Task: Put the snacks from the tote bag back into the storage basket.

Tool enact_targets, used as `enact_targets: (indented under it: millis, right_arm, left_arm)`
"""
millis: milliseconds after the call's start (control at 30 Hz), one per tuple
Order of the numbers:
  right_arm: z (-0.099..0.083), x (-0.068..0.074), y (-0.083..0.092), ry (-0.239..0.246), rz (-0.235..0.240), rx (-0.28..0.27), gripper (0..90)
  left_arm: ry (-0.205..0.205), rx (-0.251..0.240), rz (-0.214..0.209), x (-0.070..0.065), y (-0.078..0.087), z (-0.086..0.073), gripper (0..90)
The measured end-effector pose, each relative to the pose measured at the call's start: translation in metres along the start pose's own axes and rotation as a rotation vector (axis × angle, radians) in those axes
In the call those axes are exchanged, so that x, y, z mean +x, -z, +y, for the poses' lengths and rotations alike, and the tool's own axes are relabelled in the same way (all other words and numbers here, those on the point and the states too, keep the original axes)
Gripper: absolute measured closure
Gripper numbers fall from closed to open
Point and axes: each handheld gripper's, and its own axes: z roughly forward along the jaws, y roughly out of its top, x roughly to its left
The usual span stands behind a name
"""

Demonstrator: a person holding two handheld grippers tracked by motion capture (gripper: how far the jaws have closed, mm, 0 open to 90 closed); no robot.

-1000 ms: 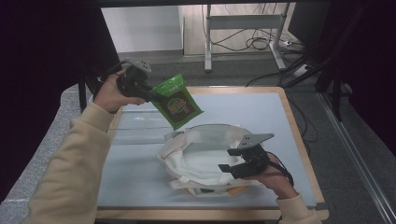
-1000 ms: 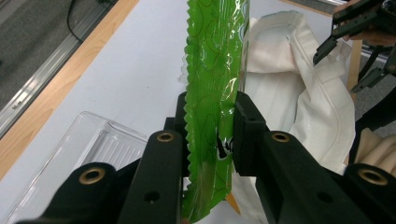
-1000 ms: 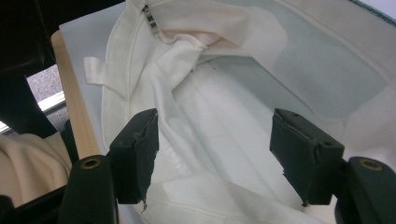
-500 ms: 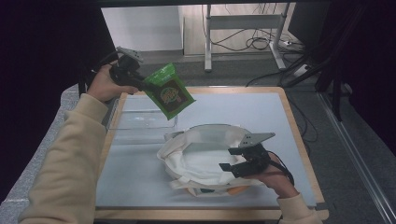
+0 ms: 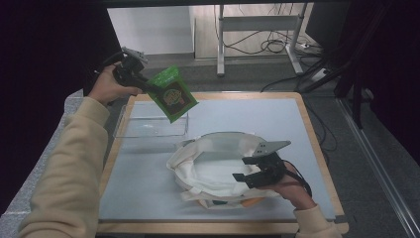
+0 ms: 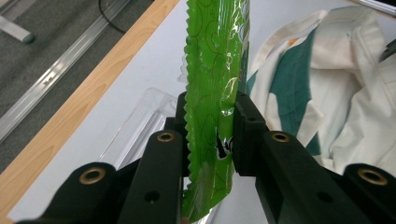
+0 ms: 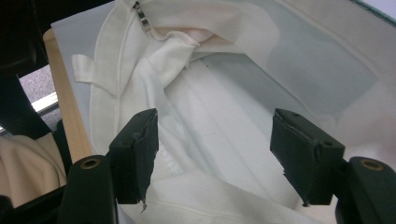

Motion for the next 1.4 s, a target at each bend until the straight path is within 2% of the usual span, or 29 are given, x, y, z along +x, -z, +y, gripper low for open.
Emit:
enact_targets:
  millis: [233, 367, 567, 967, 1400]
  right_arm:
    - [-0.001, -0.001, -0.001, -0.002, -0.005, 0.003, 32.5]
    - [-0.002, 0.000, -0.002, -0.003, -0.007, 0.007, 32.5]
    - [-0.005, 0.000, -0.002, -0.009, -0.012, 0.011, 32.5]
    - [-0.007, -0.001, -0.002, -0.022, -0.020, 0.013, 32.5]
    - [-0.008, -0.002, -0.004, -0.021, -0.019, 0.018, 32.5]
  left_arm:
    - [0.006, 0.018, 0.005, 0.009, -0.007, -0.006, 76.0]
    - [0.008, 0.045, 0.012, 0.015, -0.013, -0.009, 76.0]
    - [0.018, 0.054, 0.013, 0.024, -0.019, -0.013, 76.0]
    - [0.002, 0.093, 0.016, 0.029, -0.026, -0.018, 76.1]
    - [0.008, 0.101, 0.020, 0.043, -0.032, -0.029, 76.0]
